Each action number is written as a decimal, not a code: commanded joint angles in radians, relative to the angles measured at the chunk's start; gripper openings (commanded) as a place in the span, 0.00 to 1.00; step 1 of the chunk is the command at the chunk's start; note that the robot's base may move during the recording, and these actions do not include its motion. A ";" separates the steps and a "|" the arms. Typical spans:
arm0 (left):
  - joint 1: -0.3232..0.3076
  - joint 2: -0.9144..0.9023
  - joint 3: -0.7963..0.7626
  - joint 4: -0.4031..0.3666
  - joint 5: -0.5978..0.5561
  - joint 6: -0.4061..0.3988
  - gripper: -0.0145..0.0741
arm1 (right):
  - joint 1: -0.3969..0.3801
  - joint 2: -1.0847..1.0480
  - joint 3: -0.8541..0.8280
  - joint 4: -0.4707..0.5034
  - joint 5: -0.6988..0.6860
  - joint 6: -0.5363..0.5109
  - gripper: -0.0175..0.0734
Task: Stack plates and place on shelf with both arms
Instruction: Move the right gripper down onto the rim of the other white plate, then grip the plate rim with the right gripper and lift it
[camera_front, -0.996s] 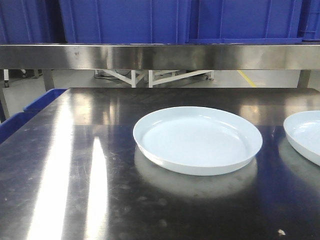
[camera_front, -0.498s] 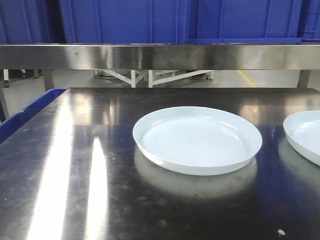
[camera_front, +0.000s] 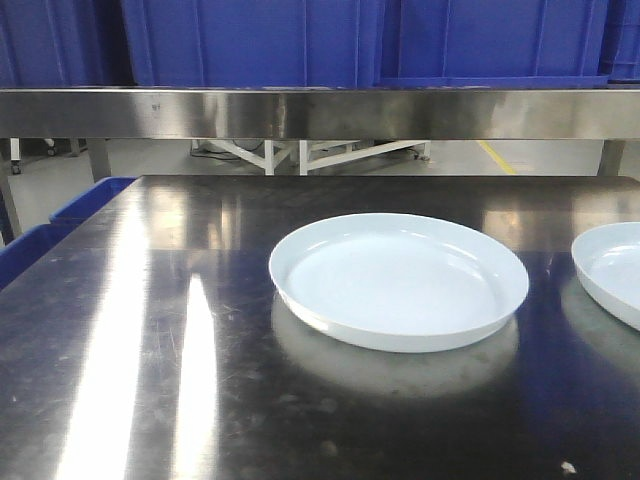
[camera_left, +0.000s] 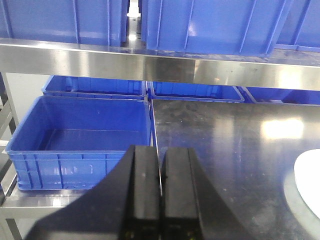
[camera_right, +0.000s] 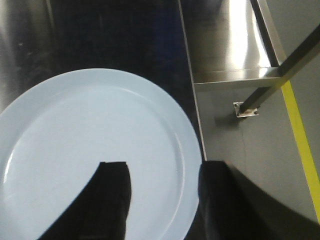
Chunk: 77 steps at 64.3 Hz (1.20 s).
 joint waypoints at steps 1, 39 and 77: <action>0.001 0.005 -0.030 0.000 -0.088 -0.002 0.26 | -0.048 0.043 -0.065 -0.030 -0.066 -0.002 0.67; 0.001 0.005 -0.030 0.000 -0.088 -0.002 0.26 | -0.171 0.348 -0.186 -0.030 -0.015 -0.002 0.67; 0.001 0.005 -0.030 0.000 -0.088 -0.002 0.26 | -0.171 0.444 -0.198 -0.030 -0.020 -0.002 0.32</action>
